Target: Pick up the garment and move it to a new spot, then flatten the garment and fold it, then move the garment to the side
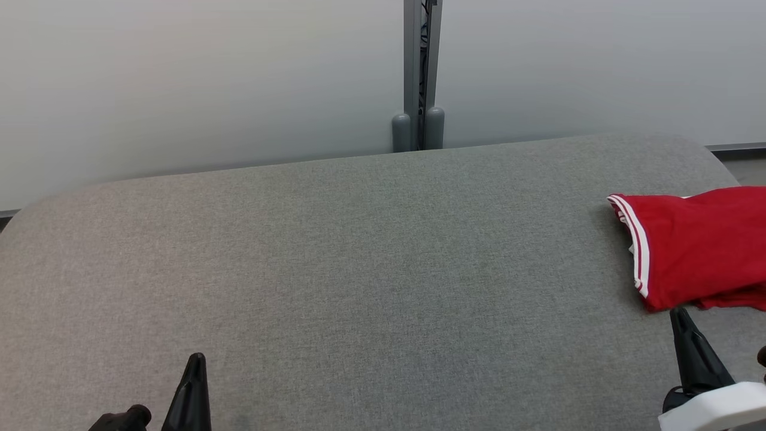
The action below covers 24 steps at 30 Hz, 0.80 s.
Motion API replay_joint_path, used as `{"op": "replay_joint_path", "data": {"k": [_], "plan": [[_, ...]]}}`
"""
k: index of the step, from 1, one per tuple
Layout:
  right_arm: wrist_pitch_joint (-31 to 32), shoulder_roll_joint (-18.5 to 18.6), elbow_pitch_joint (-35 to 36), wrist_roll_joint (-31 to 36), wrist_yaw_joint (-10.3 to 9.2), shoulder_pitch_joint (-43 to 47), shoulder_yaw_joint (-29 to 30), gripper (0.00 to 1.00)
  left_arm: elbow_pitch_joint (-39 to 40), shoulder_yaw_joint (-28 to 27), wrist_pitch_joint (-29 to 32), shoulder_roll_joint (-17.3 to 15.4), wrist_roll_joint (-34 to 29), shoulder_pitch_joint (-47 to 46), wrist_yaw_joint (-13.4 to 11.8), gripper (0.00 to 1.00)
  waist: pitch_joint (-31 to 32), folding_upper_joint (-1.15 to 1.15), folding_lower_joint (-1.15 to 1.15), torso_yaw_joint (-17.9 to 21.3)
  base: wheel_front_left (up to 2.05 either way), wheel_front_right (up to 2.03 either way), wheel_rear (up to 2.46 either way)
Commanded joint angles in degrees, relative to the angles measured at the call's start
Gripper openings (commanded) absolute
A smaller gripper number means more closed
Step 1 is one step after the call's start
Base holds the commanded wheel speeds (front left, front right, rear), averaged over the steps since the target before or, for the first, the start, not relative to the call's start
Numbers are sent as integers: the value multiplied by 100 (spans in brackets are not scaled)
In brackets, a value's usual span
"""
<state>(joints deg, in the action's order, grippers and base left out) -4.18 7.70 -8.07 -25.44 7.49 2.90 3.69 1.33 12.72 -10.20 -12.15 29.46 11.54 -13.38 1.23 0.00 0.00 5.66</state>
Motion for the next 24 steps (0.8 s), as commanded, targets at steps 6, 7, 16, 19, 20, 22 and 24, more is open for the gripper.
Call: {"op": "replay_joint_path", "data": {"k": [6,7,16,19,20,22,24], "plan": [[306,24,75,-726,0,-113,293,0,-3,28,-76,37,659,-209,218,0,-7,0,0,-31,0,0,0],[349,19,73,-819,0,-115,327,0,-14,35,-83,50,744,-225,248,0,-8,0,0,-36,0,0,0],[712,-20,51,-1617,0,-137,614,0,-106,97,-137,160,1471,-349,488,0,-17,0,0,-81,0,0,0],[826,-31,44,-1864,0,-144,704,0,-133,118,-154,197,1697,-386,563,0,-20,0,0,-96,0,0,0],[864,-36,41,-1945,0,-147,732,0,-142,125,-159,209,1770,-395,588,0,-22,0,0,-100,0,0,0],[937,-45,37,-2103,0,-151,791,0,-161,138,-168,233,1917,-415,635,0,-24,0,0,-110,0,0,0],[1009,-53,32,-2258,0,-155,851,0,-178,150,-181,255,2058,-442,682,0,-26,0,0,-120,0,0,0]]}}
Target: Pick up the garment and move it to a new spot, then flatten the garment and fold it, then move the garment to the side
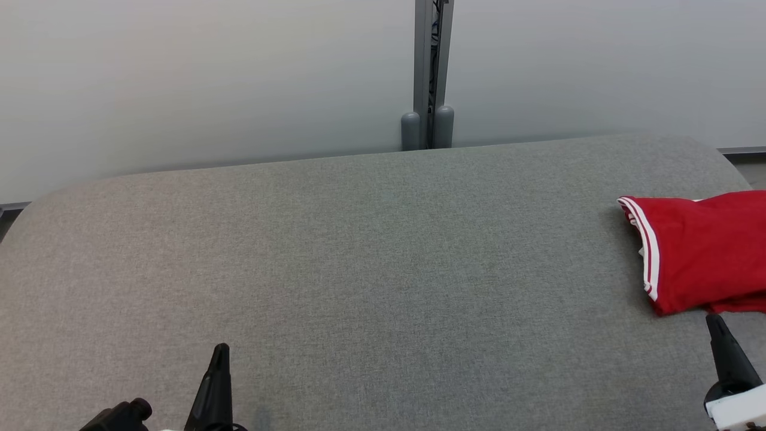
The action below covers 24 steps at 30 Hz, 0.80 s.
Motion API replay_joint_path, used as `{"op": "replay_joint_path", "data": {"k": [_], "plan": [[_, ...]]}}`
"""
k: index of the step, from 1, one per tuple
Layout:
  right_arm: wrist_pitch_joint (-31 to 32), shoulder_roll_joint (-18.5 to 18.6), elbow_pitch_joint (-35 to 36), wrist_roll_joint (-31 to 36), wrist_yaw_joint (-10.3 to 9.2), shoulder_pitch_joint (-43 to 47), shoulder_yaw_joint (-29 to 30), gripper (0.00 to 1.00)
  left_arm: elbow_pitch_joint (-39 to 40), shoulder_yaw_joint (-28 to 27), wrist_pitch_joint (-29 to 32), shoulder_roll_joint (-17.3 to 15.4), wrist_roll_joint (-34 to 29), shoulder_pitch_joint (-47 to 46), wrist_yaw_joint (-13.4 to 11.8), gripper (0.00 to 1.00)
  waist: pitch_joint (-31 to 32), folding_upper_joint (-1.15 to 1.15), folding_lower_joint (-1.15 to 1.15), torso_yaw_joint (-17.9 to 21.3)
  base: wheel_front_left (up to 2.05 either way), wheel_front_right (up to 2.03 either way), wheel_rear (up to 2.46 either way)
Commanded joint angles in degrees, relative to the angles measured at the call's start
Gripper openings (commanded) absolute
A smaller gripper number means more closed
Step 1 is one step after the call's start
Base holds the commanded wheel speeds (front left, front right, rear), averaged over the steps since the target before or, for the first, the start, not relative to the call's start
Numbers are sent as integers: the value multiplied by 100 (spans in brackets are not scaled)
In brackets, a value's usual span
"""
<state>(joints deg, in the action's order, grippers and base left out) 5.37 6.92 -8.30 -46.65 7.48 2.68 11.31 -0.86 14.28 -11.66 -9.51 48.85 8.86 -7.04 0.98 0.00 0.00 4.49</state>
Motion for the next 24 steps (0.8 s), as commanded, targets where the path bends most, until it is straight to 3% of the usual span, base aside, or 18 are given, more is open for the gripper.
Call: {"op": "replay_joint_path", "data": {"k": [1,24], "plan": [[55,25,55,-137,1,-133,88,0,42,-6,-34,-8,119,-174,48,0,-1,0,0,-3,0,0,0],[791,-54,5,-1704,2,-174,670,0,-123,116,-142,213,1550,-405,526,0,-26,0,0,-116,0,0,0]]}}
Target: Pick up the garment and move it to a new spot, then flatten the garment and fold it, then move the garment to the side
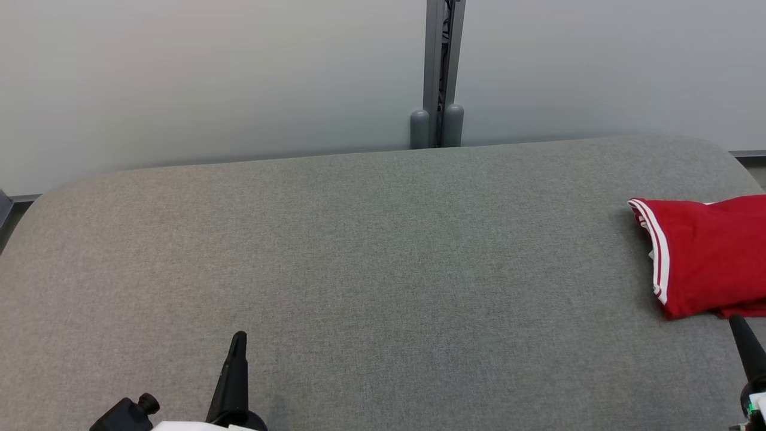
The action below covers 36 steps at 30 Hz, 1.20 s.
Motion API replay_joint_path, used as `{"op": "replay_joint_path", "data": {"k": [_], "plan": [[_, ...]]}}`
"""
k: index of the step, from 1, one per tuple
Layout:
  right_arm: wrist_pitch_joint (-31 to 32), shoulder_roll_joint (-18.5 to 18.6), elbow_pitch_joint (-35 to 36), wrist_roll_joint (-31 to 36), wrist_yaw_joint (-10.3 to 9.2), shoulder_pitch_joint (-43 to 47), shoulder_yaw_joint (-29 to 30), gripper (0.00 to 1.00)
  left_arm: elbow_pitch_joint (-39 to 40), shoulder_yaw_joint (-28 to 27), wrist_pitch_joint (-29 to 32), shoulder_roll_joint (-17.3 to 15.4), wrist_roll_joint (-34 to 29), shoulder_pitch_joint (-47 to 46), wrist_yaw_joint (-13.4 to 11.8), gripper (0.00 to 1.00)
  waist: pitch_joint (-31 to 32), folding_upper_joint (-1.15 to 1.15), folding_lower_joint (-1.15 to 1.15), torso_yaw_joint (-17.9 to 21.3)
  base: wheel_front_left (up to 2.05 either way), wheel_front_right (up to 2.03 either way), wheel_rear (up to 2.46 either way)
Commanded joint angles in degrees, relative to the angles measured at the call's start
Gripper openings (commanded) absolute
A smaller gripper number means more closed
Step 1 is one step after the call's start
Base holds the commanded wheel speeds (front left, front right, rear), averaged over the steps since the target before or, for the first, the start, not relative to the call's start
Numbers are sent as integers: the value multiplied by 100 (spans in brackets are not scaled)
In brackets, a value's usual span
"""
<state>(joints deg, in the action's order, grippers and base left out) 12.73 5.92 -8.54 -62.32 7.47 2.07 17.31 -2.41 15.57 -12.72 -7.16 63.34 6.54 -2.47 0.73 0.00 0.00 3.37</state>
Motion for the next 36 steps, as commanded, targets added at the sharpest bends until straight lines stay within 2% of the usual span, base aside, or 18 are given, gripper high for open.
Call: {"op": "replay_joint_path", "data": {"k": [1,36], "plan": [[83,41,27,-196,3,-111,90,0,26,-9,-39,-16,158,-184,82,0,-2,0,0,-9,0,0,0],[958,-80,-38,-1985,4,-175,787,0,-165,135,-154,251,1807,-425,629,0,-40,0,0,-181,0,0,0]]}}
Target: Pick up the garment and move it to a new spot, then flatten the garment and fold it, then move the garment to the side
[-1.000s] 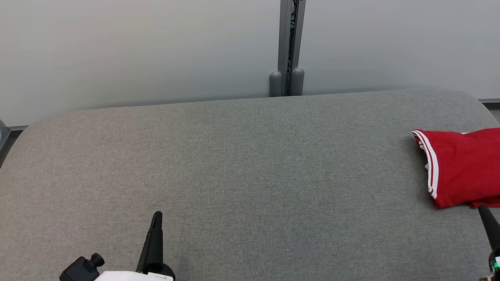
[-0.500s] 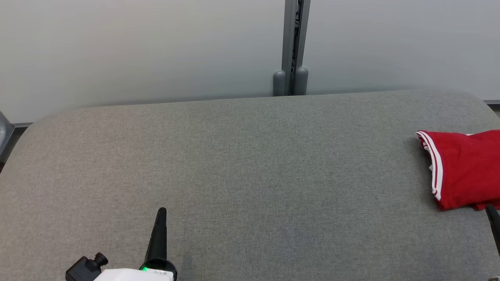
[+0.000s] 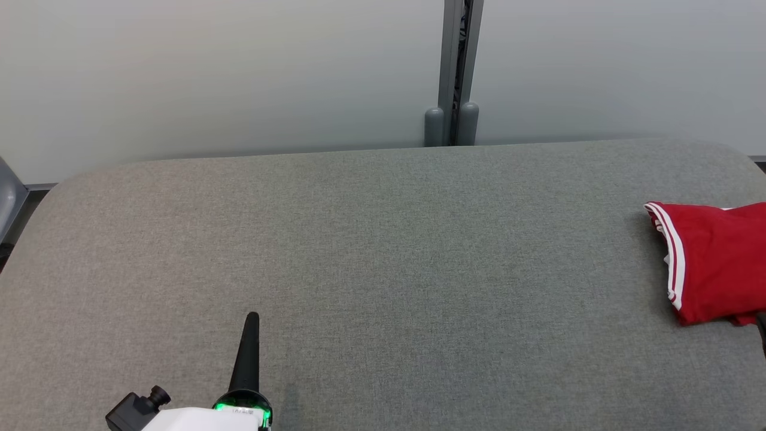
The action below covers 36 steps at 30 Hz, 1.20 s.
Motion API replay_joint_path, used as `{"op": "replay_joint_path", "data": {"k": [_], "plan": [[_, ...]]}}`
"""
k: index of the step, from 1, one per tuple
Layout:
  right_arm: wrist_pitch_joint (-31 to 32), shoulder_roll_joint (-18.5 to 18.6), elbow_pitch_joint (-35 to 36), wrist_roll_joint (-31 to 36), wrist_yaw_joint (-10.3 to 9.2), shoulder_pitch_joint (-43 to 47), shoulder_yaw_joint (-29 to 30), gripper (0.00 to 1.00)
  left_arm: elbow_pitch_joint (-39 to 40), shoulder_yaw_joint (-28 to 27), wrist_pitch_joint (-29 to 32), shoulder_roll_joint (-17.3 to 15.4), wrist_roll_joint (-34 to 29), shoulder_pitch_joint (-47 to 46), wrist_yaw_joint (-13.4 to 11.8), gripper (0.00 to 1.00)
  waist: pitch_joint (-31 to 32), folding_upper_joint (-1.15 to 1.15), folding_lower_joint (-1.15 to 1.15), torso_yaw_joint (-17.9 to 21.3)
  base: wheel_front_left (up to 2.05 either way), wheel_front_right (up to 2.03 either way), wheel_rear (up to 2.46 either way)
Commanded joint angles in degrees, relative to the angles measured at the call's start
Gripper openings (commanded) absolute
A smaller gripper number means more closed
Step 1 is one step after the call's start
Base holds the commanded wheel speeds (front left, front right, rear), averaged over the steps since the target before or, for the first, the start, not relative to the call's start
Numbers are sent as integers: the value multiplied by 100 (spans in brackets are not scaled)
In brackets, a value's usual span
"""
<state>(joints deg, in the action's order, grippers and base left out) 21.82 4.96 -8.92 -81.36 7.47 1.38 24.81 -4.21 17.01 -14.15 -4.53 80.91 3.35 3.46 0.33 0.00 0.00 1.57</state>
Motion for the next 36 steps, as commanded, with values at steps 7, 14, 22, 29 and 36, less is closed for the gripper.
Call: {"op": "replay_joint_path", "data": {"k": [7,14,22,29,36], "plan": [[195,-3,-5,-381,4,-107,164,0,-20,14,-39,39,338,-156,130,0,-8,0,0,-36,0,0,0],[333,-20,-13,-666,4,-116,267,0,-52,37,-52,73,596,-201,222,0,-16,0,0,-70,0,0,0],[486,-43,-25,-962,4,-109,393,0,-85,63,-71,112,877,-227,312,0,-24,0,0,-109,0,0,0],[616,-66,-36,-1208,4,-121,497,0,-110,87,-86,156,1102,-278,377,0,-32,0,0,-144,0,0,0],[651,-76,-38,-1284,4,-128,532,0,-119,93,-90,169,1181,-294,408,0,-35,0,0,-157,0,0,0]]}}
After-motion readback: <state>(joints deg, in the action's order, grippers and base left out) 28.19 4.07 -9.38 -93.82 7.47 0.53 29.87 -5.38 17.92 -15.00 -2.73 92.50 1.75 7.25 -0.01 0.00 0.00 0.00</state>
